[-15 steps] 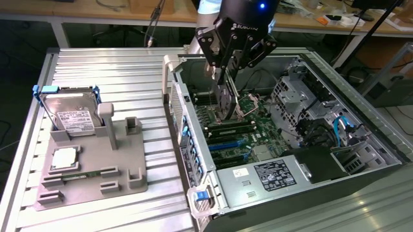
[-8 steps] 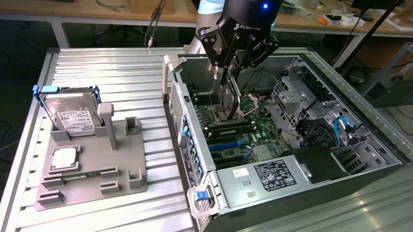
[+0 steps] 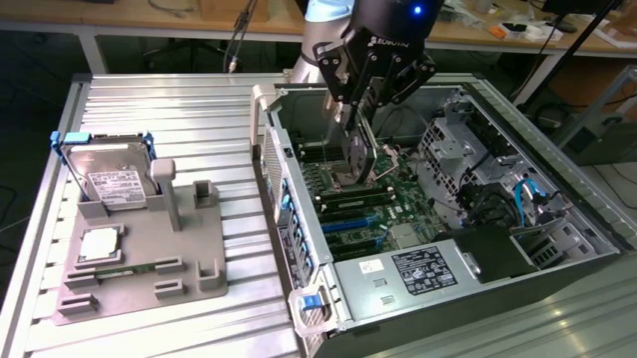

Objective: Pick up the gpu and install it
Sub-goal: 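Pick up the gpu and move the gpu toward the slot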

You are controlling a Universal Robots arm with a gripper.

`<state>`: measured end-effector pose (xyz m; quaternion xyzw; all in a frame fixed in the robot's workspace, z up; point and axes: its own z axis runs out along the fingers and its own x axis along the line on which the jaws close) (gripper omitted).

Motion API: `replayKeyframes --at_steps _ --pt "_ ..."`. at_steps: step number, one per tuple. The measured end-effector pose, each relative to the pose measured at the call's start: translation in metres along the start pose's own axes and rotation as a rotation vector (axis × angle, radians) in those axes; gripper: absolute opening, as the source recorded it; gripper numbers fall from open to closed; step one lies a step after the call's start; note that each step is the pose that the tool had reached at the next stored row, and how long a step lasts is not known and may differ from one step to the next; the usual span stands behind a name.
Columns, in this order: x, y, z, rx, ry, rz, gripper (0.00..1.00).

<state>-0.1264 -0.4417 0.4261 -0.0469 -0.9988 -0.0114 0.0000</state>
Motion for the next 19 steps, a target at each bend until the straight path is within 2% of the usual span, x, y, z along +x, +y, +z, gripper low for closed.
replayKeyframes --at_steps 19 --pt "-0.015 0.0014 0.0000 -0.0001 0.0000 0.000 0.27"
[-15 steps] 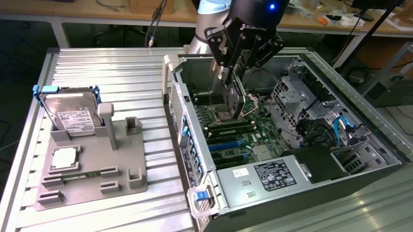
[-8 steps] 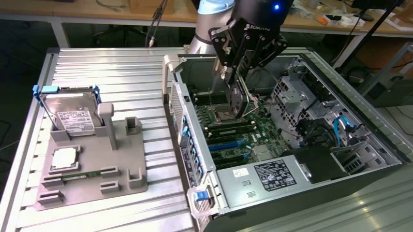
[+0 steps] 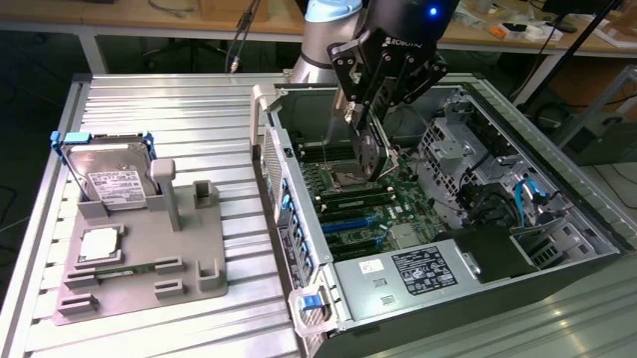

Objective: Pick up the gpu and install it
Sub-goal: 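Pick up the gpu and move the gpu toward the slot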

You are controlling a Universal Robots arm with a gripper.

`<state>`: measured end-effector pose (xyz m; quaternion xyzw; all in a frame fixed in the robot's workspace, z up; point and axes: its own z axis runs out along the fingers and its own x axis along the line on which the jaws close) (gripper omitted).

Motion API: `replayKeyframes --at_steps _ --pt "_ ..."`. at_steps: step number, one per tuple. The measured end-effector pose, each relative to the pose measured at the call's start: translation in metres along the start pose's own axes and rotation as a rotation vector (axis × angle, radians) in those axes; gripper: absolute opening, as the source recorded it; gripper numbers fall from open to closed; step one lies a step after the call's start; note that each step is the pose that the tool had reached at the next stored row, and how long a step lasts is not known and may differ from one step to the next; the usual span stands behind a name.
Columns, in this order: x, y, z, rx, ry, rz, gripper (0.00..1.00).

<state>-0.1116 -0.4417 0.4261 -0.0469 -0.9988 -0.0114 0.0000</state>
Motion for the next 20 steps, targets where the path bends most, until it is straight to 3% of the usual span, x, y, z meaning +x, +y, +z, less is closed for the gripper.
replayKeyframes --at_steps 20 --pt "-0.016 0.0016 0.0000 0.0000 0.0000 0.000 0.27"
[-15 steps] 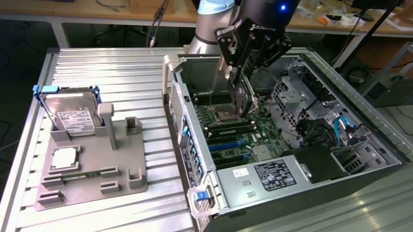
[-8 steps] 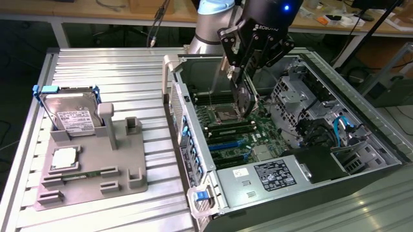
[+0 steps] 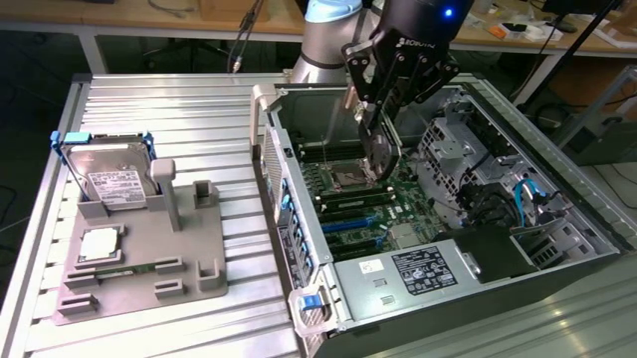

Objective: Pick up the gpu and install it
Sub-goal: 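Pick up the gpu and move the gpu toward the slot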

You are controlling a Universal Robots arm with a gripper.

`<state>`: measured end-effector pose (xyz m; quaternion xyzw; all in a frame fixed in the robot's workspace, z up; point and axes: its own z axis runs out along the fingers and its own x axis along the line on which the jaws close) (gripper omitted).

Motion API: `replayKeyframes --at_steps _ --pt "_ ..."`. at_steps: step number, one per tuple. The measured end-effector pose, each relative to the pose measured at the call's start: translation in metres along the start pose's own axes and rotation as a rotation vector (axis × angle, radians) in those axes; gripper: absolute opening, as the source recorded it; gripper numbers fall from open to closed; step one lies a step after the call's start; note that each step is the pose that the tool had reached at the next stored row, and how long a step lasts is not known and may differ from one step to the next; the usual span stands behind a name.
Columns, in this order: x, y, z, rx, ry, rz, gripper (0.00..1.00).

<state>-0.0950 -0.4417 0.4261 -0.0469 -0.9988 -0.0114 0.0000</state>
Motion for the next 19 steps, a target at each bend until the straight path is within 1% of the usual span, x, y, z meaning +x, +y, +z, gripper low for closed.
replayKeyframes --at_steps 19 --pt "-0.017 0.0016 0.0000 0.0000 0.0000 0.000 0.27"
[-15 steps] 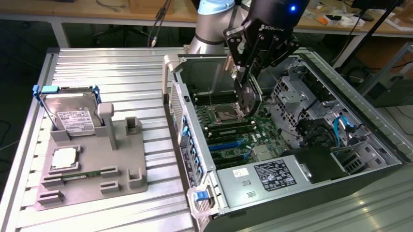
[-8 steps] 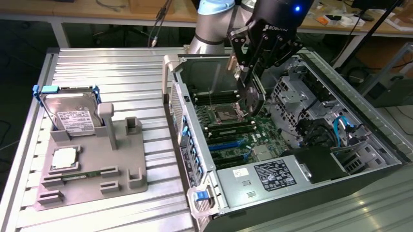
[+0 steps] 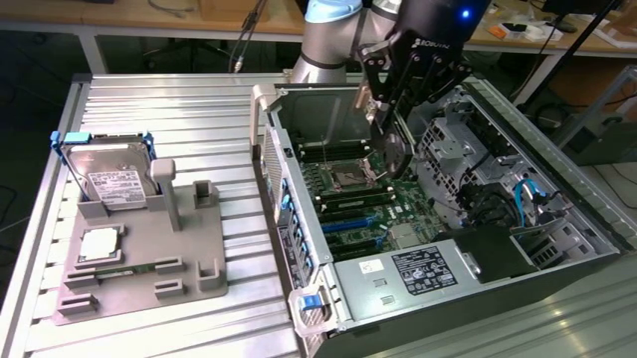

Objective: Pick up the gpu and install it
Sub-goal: 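Pick up the gpu and move the gpu toward the slot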

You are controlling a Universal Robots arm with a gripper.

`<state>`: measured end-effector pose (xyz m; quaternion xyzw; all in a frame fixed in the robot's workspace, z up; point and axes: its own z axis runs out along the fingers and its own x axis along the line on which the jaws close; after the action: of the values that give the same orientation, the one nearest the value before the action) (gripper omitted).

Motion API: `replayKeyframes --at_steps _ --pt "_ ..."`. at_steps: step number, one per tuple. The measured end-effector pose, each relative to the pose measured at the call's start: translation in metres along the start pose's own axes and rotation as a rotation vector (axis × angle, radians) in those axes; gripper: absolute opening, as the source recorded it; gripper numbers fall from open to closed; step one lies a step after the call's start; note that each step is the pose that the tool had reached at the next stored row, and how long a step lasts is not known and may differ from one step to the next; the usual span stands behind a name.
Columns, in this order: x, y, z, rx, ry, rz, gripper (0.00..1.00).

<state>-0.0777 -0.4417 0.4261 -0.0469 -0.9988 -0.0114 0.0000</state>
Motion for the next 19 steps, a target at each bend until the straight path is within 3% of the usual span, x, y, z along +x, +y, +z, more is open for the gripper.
replayKeyframes --at_steps 19 --pt "-0.017 0.0016 0.0000 0.0000 0.0000 0.000 0.27"
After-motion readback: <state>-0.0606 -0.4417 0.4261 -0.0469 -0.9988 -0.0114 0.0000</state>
